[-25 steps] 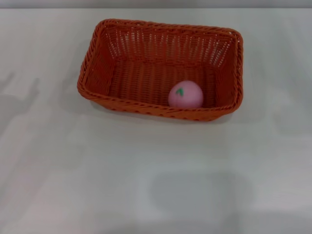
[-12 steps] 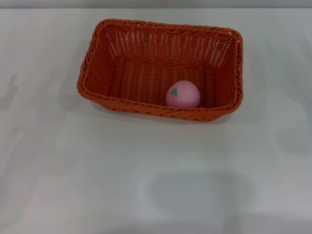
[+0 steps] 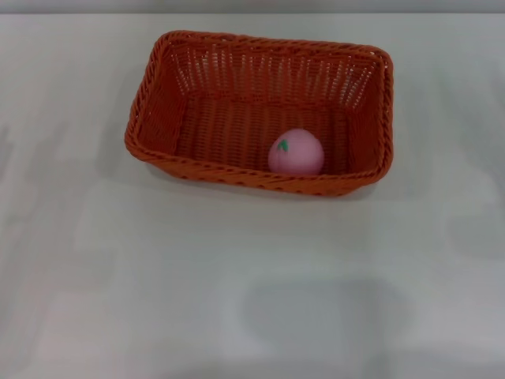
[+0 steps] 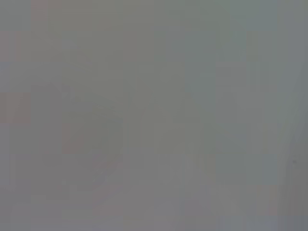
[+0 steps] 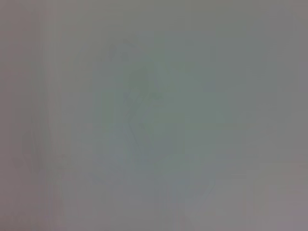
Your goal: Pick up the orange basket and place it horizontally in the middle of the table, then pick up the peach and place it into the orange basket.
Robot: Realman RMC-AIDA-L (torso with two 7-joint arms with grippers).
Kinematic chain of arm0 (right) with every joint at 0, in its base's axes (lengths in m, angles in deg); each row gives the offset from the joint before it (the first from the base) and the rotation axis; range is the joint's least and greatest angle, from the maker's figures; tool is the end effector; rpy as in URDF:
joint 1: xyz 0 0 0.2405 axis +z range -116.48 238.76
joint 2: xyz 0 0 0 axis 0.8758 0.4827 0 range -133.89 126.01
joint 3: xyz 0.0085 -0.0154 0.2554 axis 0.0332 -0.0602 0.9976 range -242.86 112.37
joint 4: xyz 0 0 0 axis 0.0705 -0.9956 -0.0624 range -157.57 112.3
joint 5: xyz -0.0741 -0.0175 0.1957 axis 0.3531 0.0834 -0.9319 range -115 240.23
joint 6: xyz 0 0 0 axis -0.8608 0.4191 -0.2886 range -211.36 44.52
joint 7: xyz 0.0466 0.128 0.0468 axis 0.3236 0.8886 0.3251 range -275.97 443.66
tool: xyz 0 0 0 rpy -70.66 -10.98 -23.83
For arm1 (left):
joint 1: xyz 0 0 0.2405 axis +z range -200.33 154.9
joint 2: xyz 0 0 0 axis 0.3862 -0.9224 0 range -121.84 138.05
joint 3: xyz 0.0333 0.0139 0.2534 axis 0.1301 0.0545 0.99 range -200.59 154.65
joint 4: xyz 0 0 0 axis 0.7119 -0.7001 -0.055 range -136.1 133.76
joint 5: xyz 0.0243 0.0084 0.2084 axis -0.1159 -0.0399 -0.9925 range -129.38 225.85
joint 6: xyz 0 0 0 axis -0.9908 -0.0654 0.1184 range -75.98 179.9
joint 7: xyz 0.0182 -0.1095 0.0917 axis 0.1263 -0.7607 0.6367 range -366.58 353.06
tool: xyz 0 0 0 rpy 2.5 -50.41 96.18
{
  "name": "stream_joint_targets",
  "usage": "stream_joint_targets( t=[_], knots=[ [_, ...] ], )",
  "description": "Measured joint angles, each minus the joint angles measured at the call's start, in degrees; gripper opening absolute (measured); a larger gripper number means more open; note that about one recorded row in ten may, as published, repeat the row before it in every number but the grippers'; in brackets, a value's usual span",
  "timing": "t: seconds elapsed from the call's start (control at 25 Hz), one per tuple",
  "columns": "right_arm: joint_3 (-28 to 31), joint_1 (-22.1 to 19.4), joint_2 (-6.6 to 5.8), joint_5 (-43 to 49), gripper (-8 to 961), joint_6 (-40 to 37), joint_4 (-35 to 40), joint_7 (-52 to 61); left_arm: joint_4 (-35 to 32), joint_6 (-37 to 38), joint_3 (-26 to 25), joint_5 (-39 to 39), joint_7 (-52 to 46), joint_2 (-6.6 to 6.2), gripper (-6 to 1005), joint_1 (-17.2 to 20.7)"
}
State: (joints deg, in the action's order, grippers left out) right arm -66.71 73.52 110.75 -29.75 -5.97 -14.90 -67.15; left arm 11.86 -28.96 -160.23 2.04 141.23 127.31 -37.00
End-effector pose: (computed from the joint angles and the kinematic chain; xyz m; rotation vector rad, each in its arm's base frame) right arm 0.4224 0.2375 0.0655 -1.5254 0.6393 0.6172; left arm -0.3647 0.2744 0.0502 -1.5240 -0.5312 -0.8949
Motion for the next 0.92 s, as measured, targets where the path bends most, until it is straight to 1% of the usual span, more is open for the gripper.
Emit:
stream_joint_targets(
  t=[0.32,0.68,0.92],
  knots=[
    [0.06,-0.17,0.05,0.01,857,0.19,-0.23,-0.03,-0.53,-2.21,-0.31,1.08,0.38,0.18,711,0.05],
    [0.06,0.08,0.09,-0.60,857,0.98,-0.29,-0.08,-3.82,-6.40,-0.31,3.54,6.61,0.26,711,-0.29],
    [0.06,0.23,0.09,-0.63,857,0.90,-0.27,-0.09,-4.42,-7.60,-0.35,3.59,7.24,0.28,709,-0.42]
  ],
)
